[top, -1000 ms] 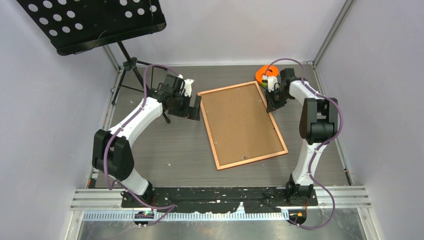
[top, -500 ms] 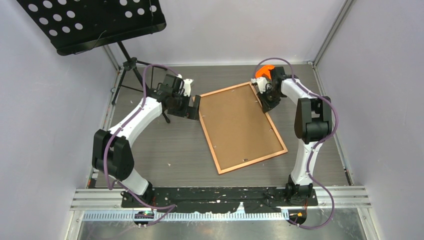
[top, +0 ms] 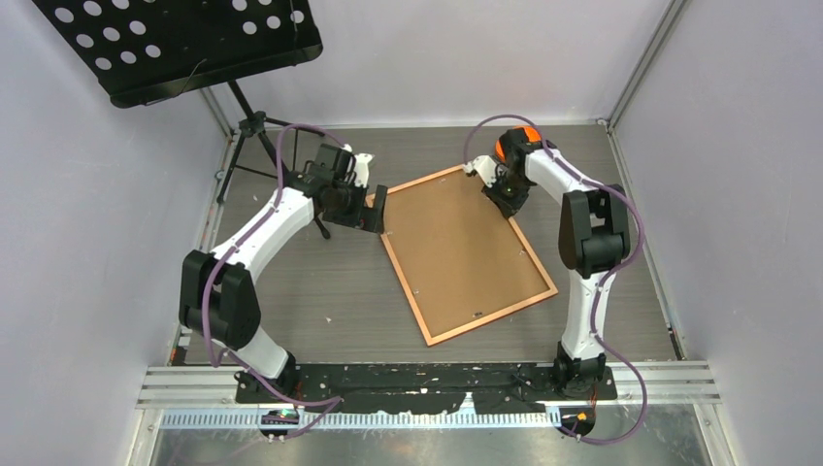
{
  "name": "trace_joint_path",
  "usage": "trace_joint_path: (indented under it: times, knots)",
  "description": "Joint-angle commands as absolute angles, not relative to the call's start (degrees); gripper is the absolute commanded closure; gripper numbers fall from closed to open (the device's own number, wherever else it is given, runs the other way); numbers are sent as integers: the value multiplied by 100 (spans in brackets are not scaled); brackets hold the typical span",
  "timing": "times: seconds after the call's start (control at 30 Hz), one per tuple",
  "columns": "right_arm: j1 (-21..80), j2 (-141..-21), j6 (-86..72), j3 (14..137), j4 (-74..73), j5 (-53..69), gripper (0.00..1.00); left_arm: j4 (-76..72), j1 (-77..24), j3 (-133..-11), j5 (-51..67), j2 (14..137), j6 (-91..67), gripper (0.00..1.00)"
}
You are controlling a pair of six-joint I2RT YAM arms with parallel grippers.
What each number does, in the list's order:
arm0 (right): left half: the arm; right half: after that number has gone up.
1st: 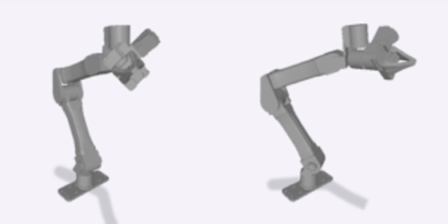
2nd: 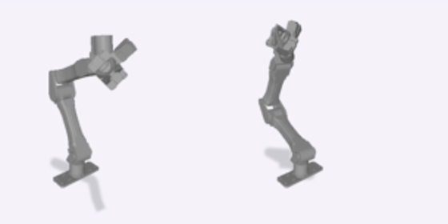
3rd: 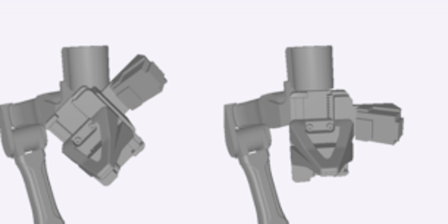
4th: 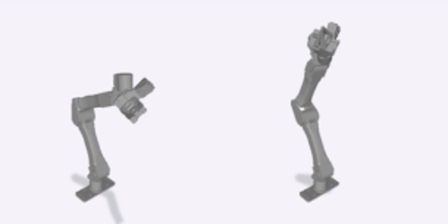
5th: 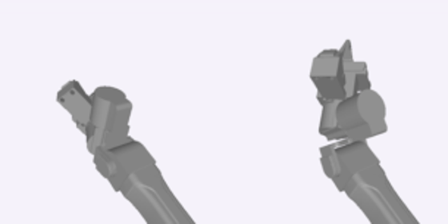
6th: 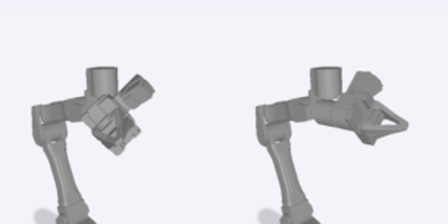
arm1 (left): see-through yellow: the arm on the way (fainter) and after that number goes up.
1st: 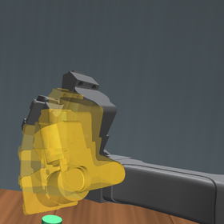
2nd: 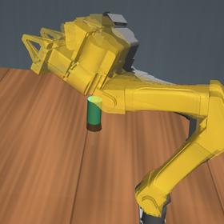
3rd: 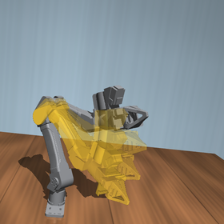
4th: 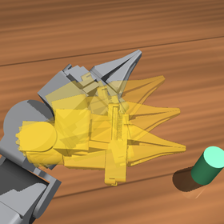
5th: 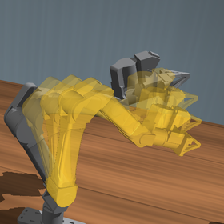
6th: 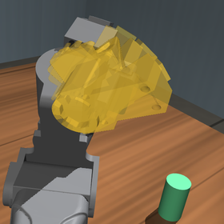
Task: Put the photo into the frame
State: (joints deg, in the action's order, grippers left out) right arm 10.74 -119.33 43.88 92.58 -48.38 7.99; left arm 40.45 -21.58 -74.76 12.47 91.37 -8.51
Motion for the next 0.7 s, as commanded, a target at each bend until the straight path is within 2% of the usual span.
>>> trace_joint_path:
  times: [0.0,0.23,0.43,0.57,0.63,0.67]
  knots:
    - [1346,-12396,5043,9822,-5596,829,94,4087,-2067,-7533,1103,9149,-708,0]
    - [1462,-12835,5367,10677,-6056,916,94,4068,-1945,-7531,1052,9148,-677,0]
    - [1263,-12486,4735,10556,-5644,1466,92,4073,-1908,-7526,1166,9180,-693,0]
    - [1058,-11805,4224,9959,-5134,1860,83,4061,-1907,-7524,1250,9184,-718,0]
    - [973,-11556,4006,9754,-5004,1951,70,4061,-1907,-7528,1289,9180,-734,0]
    - [948,-11436,3878,9637,-4963,1966,67,4061,-1907,-7521,1307,9174,-734,0]
